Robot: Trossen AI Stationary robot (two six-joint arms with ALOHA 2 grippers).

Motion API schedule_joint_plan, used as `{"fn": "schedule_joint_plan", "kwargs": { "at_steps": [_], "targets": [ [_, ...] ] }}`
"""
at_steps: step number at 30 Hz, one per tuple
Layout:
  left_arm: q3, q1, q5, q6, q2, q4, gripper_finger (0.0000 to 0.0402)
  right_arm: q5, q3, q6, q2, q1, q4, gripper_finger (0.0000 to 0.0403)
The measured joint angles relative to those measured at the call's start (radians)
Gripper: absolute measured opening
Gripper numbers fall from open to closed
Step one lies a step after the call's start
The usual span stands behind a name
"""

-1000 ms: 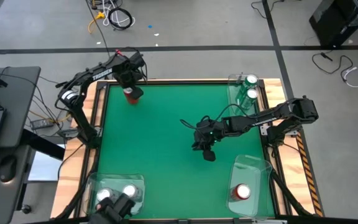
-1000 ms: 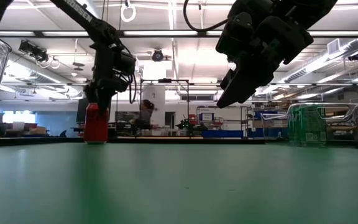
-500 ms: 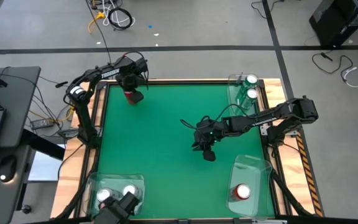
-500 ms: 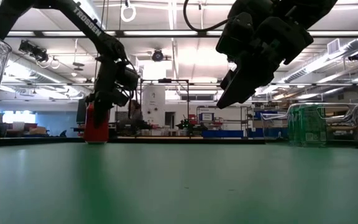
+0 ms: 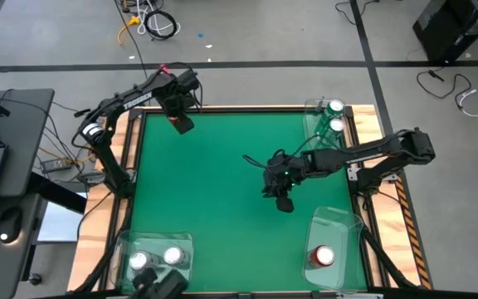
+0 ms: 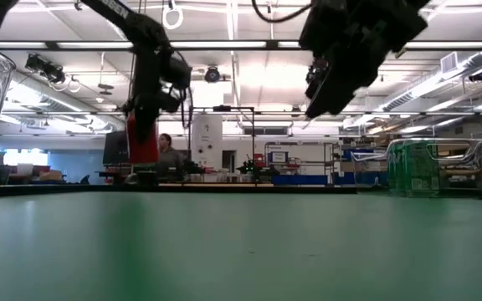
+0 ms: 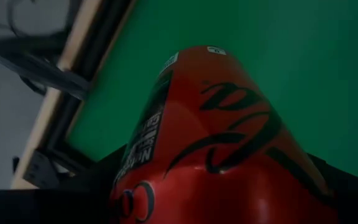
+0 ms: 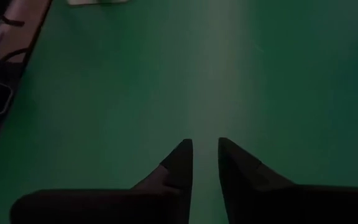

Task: Sort soda cans
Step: Put the red-black soda can into the top center transparent bin

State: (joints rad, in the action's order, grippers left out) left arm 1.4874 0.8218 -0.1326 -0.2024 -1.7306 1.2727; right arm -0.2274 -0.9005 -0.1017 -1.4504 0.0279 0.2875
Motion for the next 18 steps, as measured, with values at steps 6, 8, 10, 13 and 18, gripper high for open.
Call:
{"fn": "schedule_joint_plan", "kwargs": {
  "at_steps": [6, 8, 10, 13, 18],
  "targets": [
    [0.045, -0.115, 0.021, 0.034, 0.086, 0.0, 0.0293, 0.037, -0.135, -0.06, 0.069, 0.067, 0.326, 0.0039],
    [0.048, -0.157, 0.03, 0.051, 0.11, -0.006, 0.0293, 0.077, -0.188, -0.105, 0.081, 0.103, 0.442, 0.003],
    [0.048, -0.192, 0.05, 0.069, 0.126, 0.001, 0.0293, 0.104, -0.241, -0.165, 0.089, 0.145, 0.564, 0.0022],
    [0.048, -0.246, 0.048, 0.097, 0.139, 0.01, 0.0293, 0.104, -0.316, -0.268, 0.094, 0.213, 0.718, 0.0007],
    [0.048, -0.324, 0.04, 0.131, 0.144, 0.01, 0.0293, 0.072, -0.377, -0.467, 0.094, 0.338, 0.91, 0.0001]
  ]
}}
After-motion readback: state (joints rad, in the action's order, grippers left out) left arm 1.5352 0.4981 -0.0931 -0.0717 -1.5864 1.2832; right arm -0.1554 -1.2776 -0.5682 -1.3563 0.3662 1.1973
